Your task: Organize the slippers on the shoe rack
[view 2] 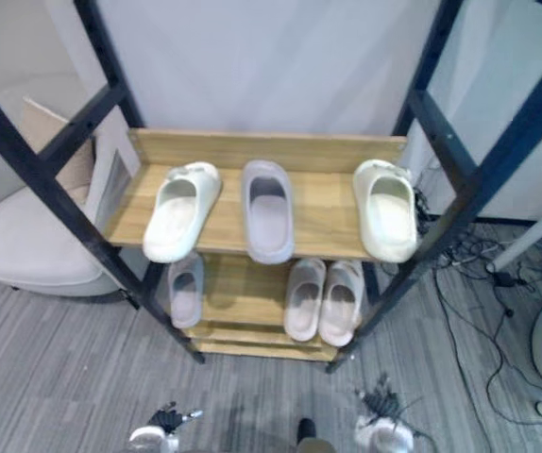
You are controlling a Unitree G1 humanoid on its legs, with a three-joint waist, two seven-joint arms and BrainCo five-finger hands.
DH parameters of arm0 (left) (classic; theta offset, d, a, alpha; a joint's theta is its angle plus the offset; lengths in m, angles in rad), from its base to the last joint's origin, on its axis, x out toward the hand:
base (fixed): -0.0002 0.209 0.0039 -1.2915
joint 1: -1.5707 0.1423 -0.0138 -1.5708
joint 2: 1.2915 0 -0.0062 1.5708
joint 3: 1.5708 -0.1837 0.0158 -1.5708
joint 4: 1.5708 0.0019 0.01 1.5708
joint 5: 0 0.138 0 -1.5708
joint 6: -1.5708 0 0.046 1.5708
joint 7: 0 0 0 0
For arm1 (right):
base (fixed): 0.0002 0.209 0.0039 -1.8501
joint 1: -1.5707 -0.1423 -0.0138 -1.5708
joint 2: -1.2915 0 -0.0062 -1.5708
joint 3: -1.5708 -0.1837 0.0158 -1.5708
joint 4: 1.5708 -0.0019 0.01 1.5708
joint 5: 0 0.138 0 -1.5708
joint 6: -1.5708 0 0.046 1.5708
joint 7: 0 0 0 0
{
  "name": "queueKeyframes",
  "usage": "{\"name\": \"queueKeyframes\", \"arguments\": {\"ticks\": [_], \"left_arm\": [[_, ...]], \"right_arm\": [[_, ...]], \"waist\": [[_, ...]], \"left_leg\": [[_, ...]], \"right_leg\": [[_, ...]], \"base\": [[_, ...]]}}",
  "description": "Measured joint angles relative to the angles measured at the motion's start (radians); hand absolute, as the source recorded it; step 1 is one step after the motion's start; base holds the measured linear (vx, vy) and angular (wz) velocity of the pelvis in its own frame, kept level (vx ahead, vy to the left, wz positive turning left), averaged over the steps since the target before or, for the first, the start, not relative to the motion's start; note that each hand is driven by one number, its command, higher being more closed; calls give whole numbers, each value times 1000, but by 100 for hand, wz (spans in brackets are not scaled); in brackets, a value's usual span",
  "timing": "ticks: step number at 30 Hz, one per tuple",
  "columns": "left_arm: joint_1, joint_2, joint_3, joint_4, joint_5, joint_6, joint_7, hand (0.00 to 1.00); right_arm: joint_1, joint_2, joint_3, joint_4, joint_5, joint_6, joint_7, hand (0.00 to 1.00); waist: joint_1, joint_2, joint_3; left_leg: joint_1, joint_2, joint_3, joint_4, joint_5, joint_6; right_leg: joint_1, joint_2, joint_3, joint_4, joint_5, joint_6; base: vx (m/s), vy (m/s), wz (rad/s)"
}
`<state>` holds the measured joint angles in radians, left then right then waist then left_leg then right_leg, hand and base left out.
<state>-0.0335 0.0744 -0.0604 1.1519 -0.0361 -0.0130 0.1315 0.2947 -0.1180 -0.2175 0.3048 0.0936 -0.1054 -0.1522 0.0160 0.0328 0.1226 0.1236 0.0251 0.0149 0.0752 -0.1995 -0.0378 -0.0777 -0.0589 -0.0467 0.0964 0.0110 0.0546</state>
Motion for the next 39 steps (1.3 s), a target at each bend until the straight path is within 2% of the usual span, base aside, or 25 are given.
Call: {"name": "queueKeyframes", "arguments": {"ticks": [4, 9, 10, 14, 18, 25, 34, 39], "left_arm": [[9, -1, -15, -3, 33, -2, -1, 0], [3, 1, -86, -3, 55, -7, -2, 0], [-3, -6, -118, -2, 59, -19, -2, 0], [-15, -13, -168, -1, 73, -25, -1, 0], [-15, -10, -204, 1, 74, -31, 1, 0], [-23, -9, -215, 19, 75, -41, 0, 0], [-20, -8, -191, 19, 75, -47, -1, 0], [-10, -8, -140, 18, 75, -47, -3, 0]], "right_arm": [[136, 40, -16, -368, -82, -20, -4, 0], [213, 72, -3, -591, -143, -57, -4, 0], [238, 75, 24, -654, -172, -83, -4, 0], [277, 71, 99, -767, -181, -120, 0, 0], [293, 55, 131, -815, -178, -162, 4, 0], [237, -38, 196, -880, -151, -188, 19, 0], [65, -168, 221, -879, -121, -191, 26, 0], [-106, -243, 221, -823, -83, -189, 25, 0]], "waist": [[-19, 6, -3], [-25, 6, -6], [-26, 9, -6], [-26, 10, -5], [-27, 10, -5], [-27, 7, -4], [-24, 2, -8], [-22, 0, -8]], "left_leg": [[-1, 18, 12, 0, -6, -20], [-3, 16, 30, 3, -7, -23], [-1, 14, 29, 5, -6, -23], [-1, 2, 26, 11, -3, -18], [0, -4, 20, 10, -2, -15], [-1, -16, 4, 3, 5, -2], [-16, -19, -28, 2, 13, 10], [-19, -19, -48, 2, 19, 19]], "right_leg": [[-27, 17, 13, 33, -15, -13], [-77, 24, 31, 109, -54, -23], [-78, 24, 34, 116, -60, -20], [-79, 13, 34, 126, -72, -15], [-77, 2, 32, 125, -73, -10], [-72, -14, 23, 124, -66, 0], [-60, -24, -9, 106, -60, 3], [-45, -29, -30, 85, -51, 4]], "base": [[17, -31, -13], [39, -22, -13], [30, 1, -5], [-1, 12, 2], [-19, 19, 5], [-9, 17, 6], [4, 8, 11], [21, 7, 12]]}}
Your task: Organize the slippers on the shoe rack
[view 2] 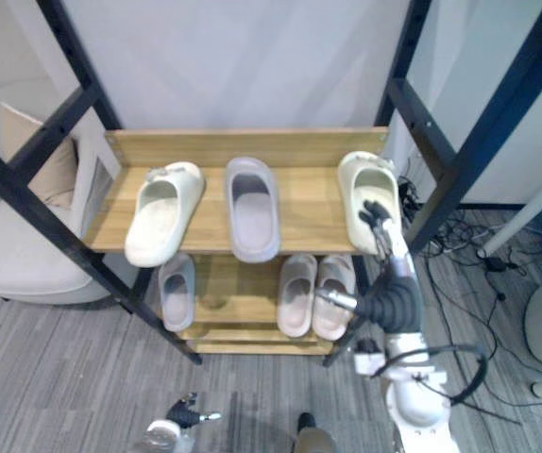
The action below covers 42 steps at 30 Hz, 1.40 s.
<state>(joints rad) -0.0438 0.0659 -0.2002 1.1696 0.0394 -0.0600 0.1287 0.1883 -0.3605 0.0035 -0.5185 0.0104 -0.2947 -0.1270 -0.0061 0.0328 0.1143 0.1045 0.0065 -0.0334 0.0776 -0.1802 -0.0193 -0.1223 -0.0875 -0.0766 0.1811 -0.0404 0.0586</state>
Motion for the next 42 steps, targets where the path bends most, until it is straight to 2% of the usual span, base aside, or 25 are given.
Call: {"name": "queueKeyframes", "arguments": {"ticks": [4, 11, 16, 21, 27, 42], "left_arm": [[6, 0, 27, -3, -1, 0, -1, 0], [24, 9, 66, -17, -4, 1, -4, 0], [27, 16, 66, -36, -6, 0, -6, 0], [27, 28, 67, -45, -36, -1, -7, 0], [31, 28, 87, -57, -44, 0, -7, 0], [26, 30, 104, -82, -71, -2, -6, 0]], "right_arm": [[-125, -60, 1, 124, 36, 27, 0, 0], [-338, -136, 16, 324, 77, 68, 6, 0], [-458, -193, 98, 466, 80, 87, 19, 0], [-606, -209, 151, 666, 119, 121, 29, 0], [-732, -214, 253, 821, 120, 147, 46, 0], [-946, -199, 318, 1072, 129, 168, 46, 0]], "waist": [[9, -3, -5], [20, -7, -5], [42, -17, -5], [56, -26, 1], [69, -30, 3], [95, -35, 40]], "left_leg": [[-8, -2, -22, -1, 8, 10], [-34, -5, -60, 2, 26, 0], [-39, 1, -63, -4, 32, -10], [-55, 7, -88, -11, 41, -21], [-53, 14, -93, -31, 51, -27], [-65, 16, -112, -35, 51, -27]], "right_leg": [[19, -6, -24, -33, 10, 3], [40, -10, -65, -91, 45, -1], [54, 0, -77, -124, 58, -8], [55, 3, -101, -142, 73, -14], [55, 10, -108, -149, 77, -19], [51, 13, -117, -153, 76, -19]], "base": [[11, 10, 18], [9, 4, 17], [-25, -13, 5], [-36, -27, 13], [-8, -13, 3], [7, -1, 2]]}}
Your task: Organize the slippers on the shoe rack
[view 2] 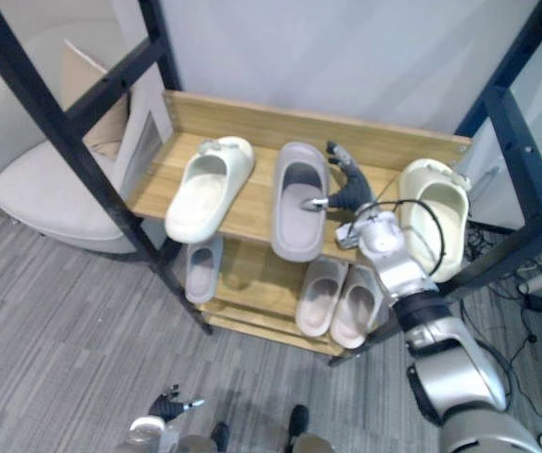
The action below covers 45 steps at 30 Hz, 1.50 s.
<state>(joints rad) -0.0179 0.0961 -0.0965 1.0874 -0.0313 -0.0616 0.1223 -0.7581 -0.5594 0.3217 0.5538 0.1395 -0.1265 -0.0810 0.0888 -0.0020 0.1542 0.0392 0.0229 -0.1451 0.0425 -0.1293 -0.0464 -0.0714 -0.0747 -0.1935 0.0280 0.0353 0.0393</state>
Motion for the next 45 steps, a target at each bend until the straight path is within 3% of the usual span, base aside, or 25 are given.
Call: {"name": "queueKeyframes", "arguments": {"ticks": [4, 5, 12, 22, 33, 37, 45], "left_arm": [[0, 0, 1, -17, -13, 0, -5, 0], [-1, 0, 1, -18, -13, -1, -8, 0], [-5, 0, 0, -18, -22, -3, -13, 0], [-5, -1, 0, -18, -23, -3, -14, 0], [-2, -1, 5, -13, -8, 2, -19, 0], [-1, -3, 34, -6, 9, 2, -20, 0], [-2, -4, 39, 7, 12, 2, -20, 0]], "right_arm": [[-65, 9, 7, 75, 29, 1, 6, 0], [-79, 9, 13, 96, 29, 1, 11, 100], [-168, 11, 41, 184, 29, 0, 27, 100], [-154, 7, 31, 154, 38, -2, 28, 100], [196, 46, -139, -326, 34, -2, 29, 100], [239, 83, -206, -510, 26, -25, 20, 100], [389, 167, -212, -748, 38, -86, 46, 100]], "waist": [[9, -2, 18], [13, -2, 18], [19, -1, 27], [18, -2, 27], [-4, -4, 28], [-9, -4, 28], [-10, -4, 15]], "left_leg": [[-1, 0, -1, 1, 0, 0], [-1, 1, -1, 1, 0, 0], [-2, 1, -3, 0, 0, 0], [1, 1, -4, 1, 0, 0], [33, 0, -3, -5, -1, 1], [37, -1, -3, -3, 0, 2], [49, -2, -3, 4, 3, 6]], "right_leg": [[0, 0, 0, 0, 0, 0], [0, 1, 0, 0, 0, 0], [-1, 1, -2, 0, 0, 0], [2, 1, -3, 1, -3, 0], [30, -3, -1, 4, -14, 5], [29, -5, 1, 13, -16, 8], [31, -12, 4, 27, -20, 7]], "base": [[0, 0, 0], [0, 0, 0], [0, 0, 0], [0, 0, 0], [0, 0, 0], [0, 0, 0], [-8, 0, 0]]}}
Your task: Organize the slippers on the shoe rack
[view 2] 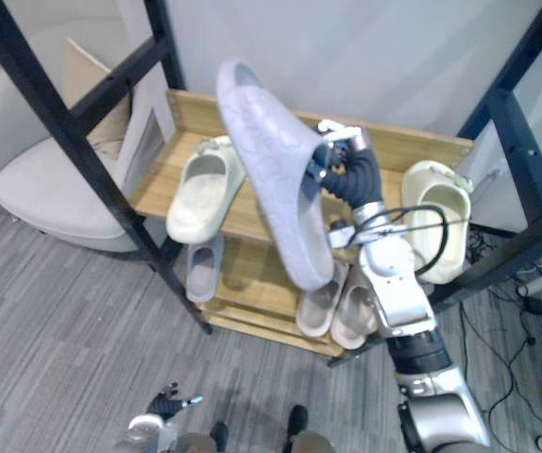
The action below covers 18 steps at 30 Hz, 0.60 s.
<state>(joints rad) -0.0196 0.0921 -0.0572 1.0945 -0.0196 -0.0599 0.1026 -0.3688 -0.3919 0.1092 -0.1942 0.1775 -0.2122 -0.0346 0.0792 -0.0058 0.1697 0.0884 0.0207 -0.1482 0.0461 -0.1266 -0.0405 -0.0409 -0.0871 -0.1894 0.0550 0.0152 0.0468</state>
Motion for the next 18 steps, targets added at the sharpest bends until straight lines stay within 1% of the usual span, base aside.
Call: {"name": "queueKeyframes", "arguments": {"ticks": [4, 6, 7, 9, 10, 11, 12, 13, 14, 15, 16, 17, 18], "left_arm": [[1, 0, 0, 6, 19, 0, 0, 0], [1, -1, 0, 10, 20, -1, 0, 0], [1, -1, 0, 11, 20, -1, 0, 0], [0, 0, -1, 17, 22, -1, 0, 0], [0, 0, -1, 17, 22, -2, 0, 0], [-2, 2, -1, 17, 22, -3, -2, 0], [-4, 3, -2, 17, 24, -3, -2, 0], [-13, 12, -13, 18, 30, -3, -4, 0], [-26, 15, -19, 18, 33, -3, -5, 0], [-54, 14, -21, 17, 35, -4, -5, 0], [-81, 14, -21, 17, 35, -5, -5, 0], [-92, 14, -21, 16, 34, -6, -5, 0], [-120, 18, -20, 16, 31, -12, -4, 0]], "right_arm": [[89, 3, 16, -37, 22, -10, 38, 100], [166, 1, 26, -64, 39, -12, 76, 100], [186, 0, 34, -73, 42, -14, 81, 100], [253, -10, 82, -76, 60, -17, 109, 100], [269, -15, 98, -76, 60, -17, 113, 100], [294, -32, 134, -72, 59, -17, 122, 100], [300, -40, 146, -70, 59, -17, 126, 100], [312, -64, 182, -64, 58, -17, 135, 100], [314, -84, 201, -63, 56, -17, 138, 100], [307, -126, 223, -61, 53, -17, 145, 100], [298, -162, 240, -54, 44, -17, 149, 100], [294, -178, 249, -48, 34, -16, 149, 100], [284, -208, 267, -24, 17, -14, 155, 100]], "waist": [[-1, -1, -12], [-1, -1, -17], [-1, -1, -17], [-7, 0, -18], [-7, 0, -17], [-5, -2, -13], [-5, -4, -12], [-9, -15, 1], [-13, -20, 20], [-14, -18, 53], [-16, -11, 83], [-16, -9, 95], [-15, -6, 123]], "left_leg": [[3, 0, 1, 0, 0, 1], [2, 1, 2, 0, 0, 1], [2, 1, 3, 0, 0, 1], [3, 1, 8, 0, 0, 1], [1, -1, 12, 1, 0, 1], [-8, -10, 27, 9, 0, 1], [-13, -16, 31, 14, 0, 1], [-46, -45, 35, 58, -4, 5], [-80, -62, 37, 113, -21, 7], [-160, -81, 41, 233, -67, 6], [-235, -85, 48, 334, -110, 1], [-268, -83, 51, 378, -128, 1], [-339, -82, 49, 463, -164, 0]], "right_leg": [[2, -1, 2, 1, 0, 0], [3, 0, 3, 7, 0, 0], [2, 0, 4, 9, 0, 0], [-6, -2, 10, 27, -5, -1], [-20, -4, 15, 49, -13, -2], [-68, -18, 31, 128, -45, -3], [-85, -24, 37, 157, -59, -4], [-145, -56, 51, 260, -101, -1], [-178, -76, 57, 318, -126, 0], [-236, -98, 58, 399, -155, -2], [-285, -104, 56, 456, -179, -4], [-306, -105, 53, 477, -189, -3], [-356, -108, 41, 525, -217, -4]], "base": [[-35, -2, -1], [-55, -9, -1], [-46, -8, -2], [-45, -3, -7], [-60, 4, -17], [-36, 5, -17], [-90, 11, -14], [-120, 1, 3], [-211, -13, 18], [-255, -32, 29], [-257, -26, 28], [-278, -14, 30], [-262, -12, 27]]}}
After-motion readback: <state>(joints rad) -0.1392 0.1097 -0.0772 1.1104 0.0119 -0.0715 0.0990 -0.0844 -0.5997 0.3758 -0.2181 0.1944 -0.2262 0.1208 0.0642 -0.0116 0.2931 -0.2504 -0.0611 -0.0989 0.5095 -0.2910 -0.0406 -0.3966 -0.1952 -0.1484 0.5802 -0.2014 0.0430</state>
